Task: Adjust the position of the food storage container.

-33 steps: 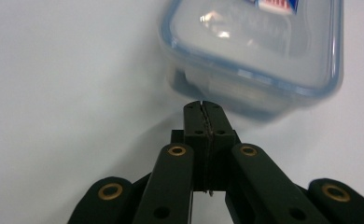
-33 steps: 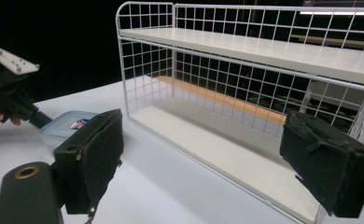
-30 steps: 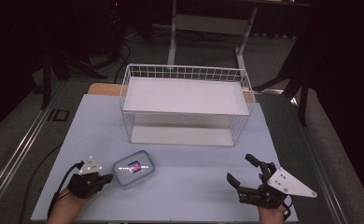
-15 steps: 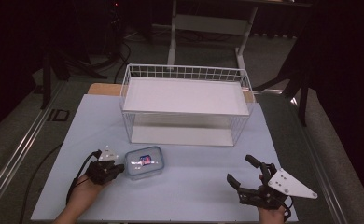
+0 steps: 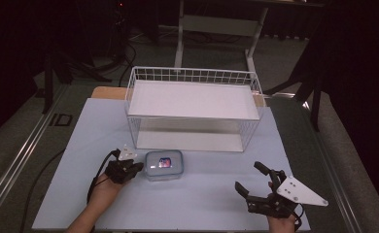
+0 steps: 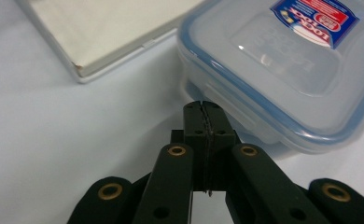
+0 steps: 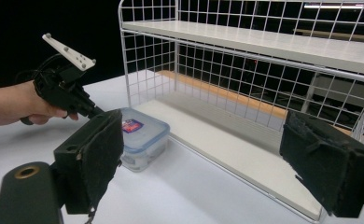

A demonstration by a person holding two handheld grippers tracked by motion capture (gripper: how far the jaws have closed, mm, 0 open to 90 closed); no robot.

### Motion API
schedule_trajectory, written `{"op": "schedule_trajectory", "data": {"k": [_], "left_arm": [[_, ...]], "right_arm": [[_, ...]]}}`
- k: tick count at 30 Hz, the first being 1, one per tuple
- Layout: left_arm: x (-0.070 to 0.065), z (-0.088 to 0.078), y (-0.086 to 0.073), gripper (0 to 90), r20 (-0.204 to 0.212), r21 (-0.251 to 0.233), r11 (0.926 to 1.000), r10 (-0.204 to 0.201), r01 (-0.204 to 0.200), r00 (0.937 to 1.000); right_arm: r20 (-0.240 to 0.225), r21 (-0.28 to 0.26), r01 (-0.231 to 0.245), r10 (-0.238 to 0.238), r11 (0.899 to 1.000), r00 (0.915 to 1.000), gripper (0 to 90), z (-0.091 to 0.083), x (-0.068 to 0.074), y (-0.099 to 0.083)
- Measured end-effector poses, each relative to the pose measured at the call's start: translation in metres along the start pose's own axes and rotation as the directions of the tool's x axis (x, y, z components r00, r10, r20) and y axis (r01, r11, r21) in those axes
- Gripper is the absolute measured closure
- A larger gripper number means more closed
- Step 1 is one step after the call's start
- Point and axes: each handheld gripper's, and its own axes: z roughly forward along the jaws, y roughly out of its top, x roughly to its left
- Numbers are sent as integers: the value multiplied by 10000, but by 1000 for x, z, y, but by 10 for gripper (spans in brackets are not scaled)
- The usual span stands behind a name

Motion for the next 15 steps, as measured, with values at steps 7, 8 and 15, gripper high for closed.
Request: {"op": "schedule_trajectory", "data": {"k": [7, 8, 15], "left_arm": [[-2, -7, 0, 900, -32, 135, 9998, 146, -146, 9999], [-3, -5, 4, 900, 3, 139, 9998, 142, -142, 9999], [-8, 7, 15, 900, 89, 50, 9999, 160, -160, 9998]], "right_arm": [[-80, 186, 7, -6, 9998, 10000, 137, 4, 0, -1], [-67, 213, 24, -23, 9998, 10000, 137, 4, 0, -1], [2, 343, 63, -63, 9994, 10000, 137, 4, 1, -2]]}}
